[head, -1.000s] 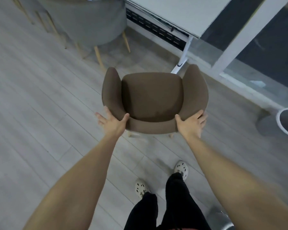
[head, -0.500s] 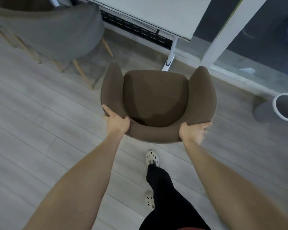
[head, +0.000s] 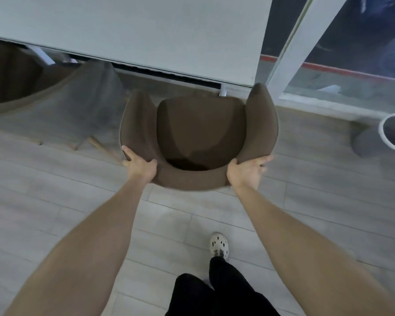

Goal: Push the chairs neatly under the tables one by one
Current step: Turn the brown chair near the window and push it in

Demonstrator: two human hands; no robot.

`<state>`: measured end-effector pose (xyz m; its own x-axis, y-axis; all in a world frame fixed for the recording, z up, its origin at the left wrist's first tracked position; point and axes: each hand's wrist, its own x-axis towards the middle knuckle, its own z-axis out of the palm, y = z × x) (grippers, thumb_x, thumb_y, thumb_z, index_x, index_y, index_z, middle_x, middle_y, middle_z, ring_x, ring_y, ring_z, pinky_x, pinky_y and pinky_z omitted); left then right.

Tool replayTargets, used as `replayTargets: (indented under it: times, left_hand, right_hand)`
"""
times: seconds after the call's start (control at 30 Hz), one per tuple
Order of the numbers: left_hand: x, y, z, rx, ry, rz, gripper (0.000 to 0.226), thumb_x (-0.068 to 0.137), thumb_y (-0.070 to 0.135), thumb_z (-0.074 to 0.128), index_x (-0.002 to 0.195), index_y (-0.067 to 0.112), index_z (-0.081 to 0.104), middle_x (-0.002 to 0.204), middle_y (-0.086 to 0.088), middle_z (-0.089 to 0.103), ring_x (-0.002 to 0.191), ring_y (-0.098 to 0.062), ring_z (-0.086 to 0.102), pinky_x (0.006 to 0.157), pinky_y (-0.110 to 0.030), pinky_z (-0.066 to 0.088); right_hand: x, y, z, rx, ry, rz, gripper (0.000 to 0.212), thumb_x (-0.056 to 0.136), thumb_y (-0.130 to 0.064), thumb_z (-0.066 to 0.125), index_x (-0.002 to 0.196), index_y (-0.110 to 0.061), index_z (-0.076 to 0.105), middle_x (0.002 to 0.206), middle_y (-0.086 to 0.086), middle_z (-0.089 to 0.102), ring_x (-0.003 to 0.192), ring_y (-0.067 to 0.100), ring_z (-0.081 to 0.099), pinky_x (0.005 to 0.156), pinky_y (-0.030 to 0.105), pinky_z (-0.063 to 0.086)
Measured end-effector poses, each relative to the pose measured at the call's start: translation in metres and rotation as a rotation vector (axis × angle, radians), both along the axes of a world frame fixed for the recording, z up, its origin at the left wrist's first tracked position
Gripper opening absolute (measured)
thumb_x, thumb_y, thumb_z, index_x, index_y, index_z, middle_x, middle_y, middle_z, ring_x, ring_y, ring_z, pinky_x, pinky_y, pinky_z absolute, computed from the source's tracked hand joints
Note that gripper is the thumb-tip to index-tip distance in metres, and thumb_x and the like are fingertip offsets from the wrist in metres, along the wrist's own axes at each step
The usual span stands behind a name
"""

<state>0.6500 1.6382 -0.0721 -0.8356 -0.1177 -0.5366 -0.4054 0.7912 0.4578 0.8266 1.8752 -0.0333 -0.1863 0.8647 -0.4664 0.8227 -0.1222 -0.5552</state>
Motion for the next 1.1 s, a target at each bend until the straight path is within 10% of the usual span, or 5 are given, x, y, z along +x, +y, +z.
replayTargets:
  times: [0.43,0.8,1.1]
  left_hand:
    - [-0.155,0.005,0.007,-0.045,-0.032,-0.189,0.118,0.097,0.033,0.069,0.167,0.021,-0.025,0.168,-0.029,0.009,0.130,-0.053,0.053,0.117,-0.049,0.043]
    - [-0.169,-0.011,0.019,0.033,-0.169,-0.324,0.133,0.093,0.060,0.072,0.162,0.025,-0.037,0.173,-0.021,0.003,0.137,-0.048,0.049,0.093,-0.044,0.062]
    - [-0.150,-0.096,0.100,-0.217,-0.115,-0.939,0.079,0.097,0.065,0.055,0.158,0.015,0.049,0.158,-0.013,0.054,0.143,-0.037,0.051,0.114,-0.042,0.045]
  right_hand:
    - [-0.134,-0.019,0.004,0.005,-0.028,-0.085,0.111,0.102,-0.026,0.065,0.167,0.002,-0.020,0.162,0.033,0.029,0.117,0.043,0.066,0.085,0.032,0.037]
    - [-0.135,-0.017,0.017,0.008,-0.314,0.086,0.113,0.104,-0.053,0.061,0.168,0.006,-0.011,0.173,0.034,0.014,0.152,0.051,0.039,0.120,0.052,0.039]
    - [-0.138,-0.122,0.061,-0.018,-0.476,0.688,0.087,0.108,-0.043,0.058,0.170,-0.003,0.013,0.173,0.038,-0.007,0.150,0.056,0.039,0.115,0.054,0.044]
